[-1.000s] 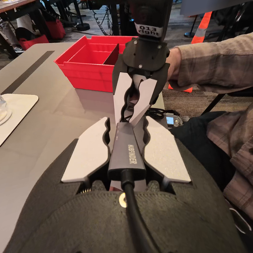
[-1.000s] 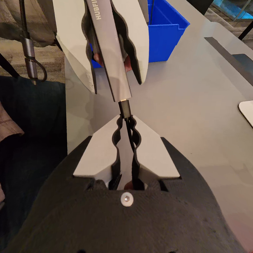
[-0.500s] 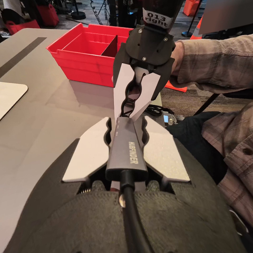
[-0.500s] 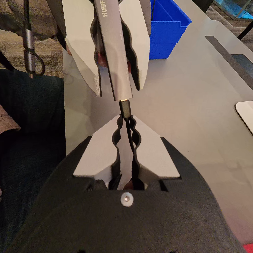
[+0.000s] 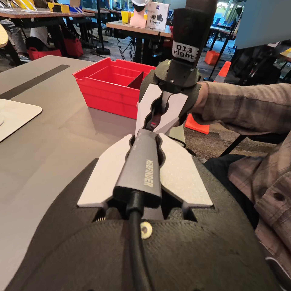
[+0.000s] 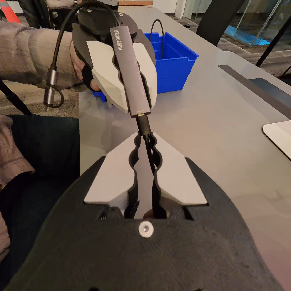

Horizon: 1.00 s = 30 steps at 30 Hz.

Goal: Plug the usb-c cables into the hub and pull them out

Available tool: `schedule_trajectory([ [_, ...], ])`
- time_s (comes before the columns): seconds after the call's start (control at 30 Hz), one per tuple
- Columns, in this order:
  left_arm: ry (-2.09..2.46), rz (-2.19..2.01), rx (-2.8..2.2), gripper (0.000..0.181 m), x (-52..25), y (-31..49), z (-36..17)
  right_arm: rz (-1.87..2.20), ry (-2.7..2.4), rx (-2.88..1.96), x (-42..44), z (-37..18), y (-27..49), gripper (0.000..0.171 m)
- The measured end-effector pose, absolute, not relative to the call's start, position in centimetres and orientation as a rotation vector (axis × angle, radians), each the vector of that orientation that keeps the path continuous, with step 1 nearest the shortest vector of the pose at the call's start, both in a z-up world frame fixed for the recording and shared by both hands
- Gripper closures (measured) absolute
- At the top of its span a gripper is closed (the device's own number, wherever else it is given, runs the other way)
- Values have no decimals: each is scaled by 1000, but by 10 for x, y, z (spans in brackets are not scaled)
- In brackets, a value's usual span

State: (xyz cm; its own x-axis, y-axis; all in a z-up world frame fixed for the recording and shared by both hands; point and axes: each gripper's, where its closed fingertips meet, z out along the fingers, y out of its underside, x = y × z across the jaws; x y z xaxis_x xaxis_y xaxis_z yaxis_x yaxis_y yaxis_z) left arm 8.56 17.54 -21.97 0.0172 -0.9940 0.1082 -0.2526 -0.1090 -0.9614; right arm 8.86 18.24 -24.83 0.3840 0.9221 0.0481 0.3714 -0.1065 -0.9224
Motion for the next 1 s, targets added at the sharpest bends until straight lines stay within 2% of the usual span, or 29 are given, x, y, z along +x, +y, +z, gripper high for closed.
schedule_trajectory([
  [0.23,1364,-1138,-1411,156,88,168,-215,815,-1171,-1697,87,-249,173,164],
  [0.37,1409,-1099,-1360,140,88,164,-211,837,-1184,-1704,87,-251,170,164],
  [0.5,1399,-1118,-1360,155,87,163,-210,834,-1208,-1711,86,-252,167,163],
  [0.8,1318,-1159,-1356,156,87,168,-202,859,-1106,-1675,86,-240,176,162],
  [1.0,1109,-1284,-1394,156,81,185,-188,792,-996,-1638,98,-224,191,144],
])
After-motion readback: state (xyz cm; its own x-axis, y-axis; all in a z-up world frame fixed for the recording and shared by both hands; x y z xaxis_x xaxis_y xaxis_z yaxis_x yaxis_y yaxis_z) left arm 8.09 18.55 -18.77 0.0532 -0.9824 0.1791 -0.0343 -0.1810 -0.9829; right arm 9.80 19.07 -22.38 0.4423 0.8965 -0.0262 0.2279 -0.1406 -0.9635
